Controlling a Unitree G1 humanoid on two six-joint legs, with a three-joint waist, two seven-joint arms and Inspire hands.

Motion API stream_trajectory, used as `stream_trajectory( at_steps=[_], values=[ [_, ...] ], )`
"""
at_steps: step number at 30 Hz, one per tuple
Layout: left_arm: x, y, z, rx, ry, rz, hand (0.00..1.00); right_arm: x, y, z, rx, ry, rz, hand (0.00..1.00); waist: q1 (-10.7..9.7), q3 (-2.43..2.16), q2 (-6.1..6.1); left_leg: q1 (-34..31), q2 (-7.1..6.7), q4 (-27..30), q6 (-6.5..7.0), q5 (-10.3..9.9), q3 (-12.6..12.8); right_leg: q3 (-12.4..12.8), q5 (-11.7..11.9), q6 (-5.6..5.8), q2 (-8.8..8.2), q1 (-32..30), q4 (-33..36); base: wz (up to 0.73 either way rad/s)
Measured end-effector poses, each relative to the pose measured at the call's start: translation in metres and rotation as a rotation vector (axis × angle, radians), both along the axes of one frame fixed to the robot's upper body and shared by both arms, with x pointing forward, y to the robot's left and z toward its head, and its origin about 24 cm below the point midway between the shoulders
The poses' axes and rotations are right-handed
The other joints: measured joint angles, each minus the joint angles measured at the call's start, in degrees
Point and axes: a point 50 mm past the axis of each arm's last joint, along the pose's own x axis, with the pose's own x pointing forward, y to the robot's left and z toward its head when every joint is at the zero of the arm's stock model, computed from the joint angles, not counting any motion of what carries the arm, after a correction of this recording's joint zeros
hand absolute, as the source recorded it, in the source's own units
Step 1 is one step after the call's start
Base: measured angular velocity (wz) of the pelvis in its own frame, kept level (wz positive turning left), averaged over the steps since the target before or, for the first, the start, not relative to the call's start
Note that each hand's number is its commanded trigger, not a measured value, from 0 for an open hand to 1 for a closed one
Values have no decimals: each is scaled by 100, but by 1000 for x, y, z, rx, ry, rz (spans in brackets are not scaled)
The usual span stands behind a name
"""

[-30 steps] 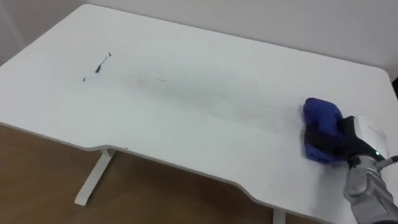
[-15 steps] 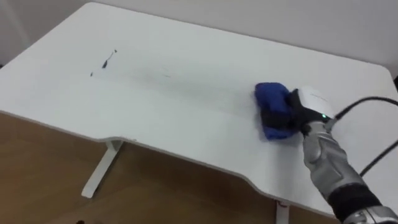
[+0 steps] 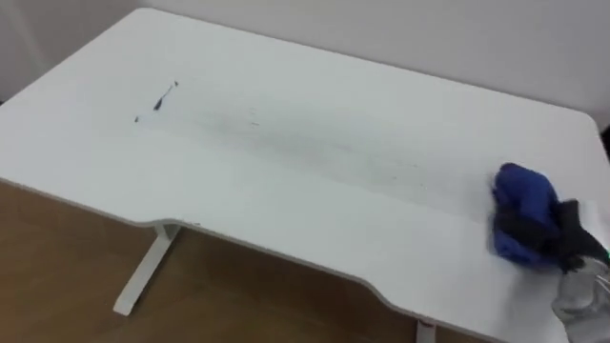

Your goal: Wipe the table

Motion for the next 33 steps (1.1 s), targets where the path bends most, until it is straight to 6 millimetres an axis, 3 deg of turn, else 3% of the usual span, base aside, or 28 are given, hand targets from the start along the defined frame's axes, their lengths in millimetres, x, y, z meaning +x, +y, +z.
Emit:
stream_trajectory(
  at_steps=[2, 6, 9, 10, 12, 14, 16, 17, 20, 23, 25, 27, 28, 33],
  values=[
    [15, 0, -1, 3, -48, -24, 0, -17, -15, -1, -3, 29, -69, 100, -135, -6, 3, 1, 0, 51, 7, -4, 20, 94, 6, -10, 9, -14, 13, -9],
    [29, -4, -1, 1, -84, -67, 0, -20, -14, -4, 14, 36, -102, 100, -174, -3, 17, 76, 0, 80, 27, -21, 52, 351, 75, -44, 52, -39, 15, -22],
    [37, -10, -4, -7, -88, -94, 0, 0, 3, -5, 28, 41, -61, 100, -69, 4, 15, 79, 0, 104, 40, -28, 109, 534, 96, -58, 59, -150, 111, -28],
    [39, -12, -5, -11, -93, -97, 0, 12, 13, -4, 29, 43, -22, 100, 76, 6, 36, 79, 1, 89, 35, -33, 106, 633, 121, -45, 96, -230, 113, -44],
    [38, -14, -7, -14, -78, -108, 0, 38, 34, 2, 15, 39, 89, 100, 219, 16, 62, 34, 1, 52, 19, -57, 78, 705, 182, -71, 131, -347, 113, -38],
    [32, -18, -9, -29, -43, -113, 0, 76, 71, 13, 1, 20, 269, 100, 475, 53, 114, -25, 0, 45, 21, -54, 10, 821, 240, -124, 184, -454, 141, -19],
    [29, -23, -12, -45, -33, -105, 0, 98, 95, 23, -4, 3, 373, 100, 642, 99, 171, -30, 0, 57, 21, -55, -56, 850, 240, -123, 210, -511, 133, 3],
    [28, -25, -12, -50, -35, -102, 0, 107, 103, 28, -19, -5, 428, 100, 783, 96, 185, -82, -7, 57, 21, -55, -111, 805, 241, -124, 206, -536, 121, 17],
    [14, -25, -12, -51, 6, -86, 0, 116, 112, 35, -44, -25, 482, 100, 1023, 84, 177, -168, -48, 8, 19, -51, -291, 680, 251, -157, 200, -524, 94, 27],
    [-3, -25, -10, -51, 58, -66, 0, 117, 112, 38, -57, -32, 488, 100, 1064, 77, 166, -166, -52, -10, 47, -29, -386, 546, 194, -145, 196, -449, 88, 20],
    [-3, -25, -11, -54, 58, -56, 0, 115, 111, 38, -70, -28, 494, 99, 1007, 70, 153, -162, -52, -14, 46, -30, -386, 435, 153, -128, 187, -414, 87, 21],
    [5, -27, -12, -61, 40, -61, 0, 114, 112, 37, -72, -32, 501, 51, 909, 71, 153, -138, -52, -31, 46, -30, -384, 392, 122, -117, 180, -320, 83, 15],
    [10, -27, -12, -61, 28, -65, 0, 113, 112, 36, -70, -29, 502, 0, 886, 71, 152, -65, -52, -76, 46, -30, -361, 395, 97, -120, 174, -311, 83, 0],
    [46, -27, -13, -57, -66, -104, 0, 107, 111, 31, -69, -19, 504, 0, 671, 68, 130, -15, -52, -114, 41, -35, -342, 399, 61, -105, 171, -238, 78, -1]
  ],
)
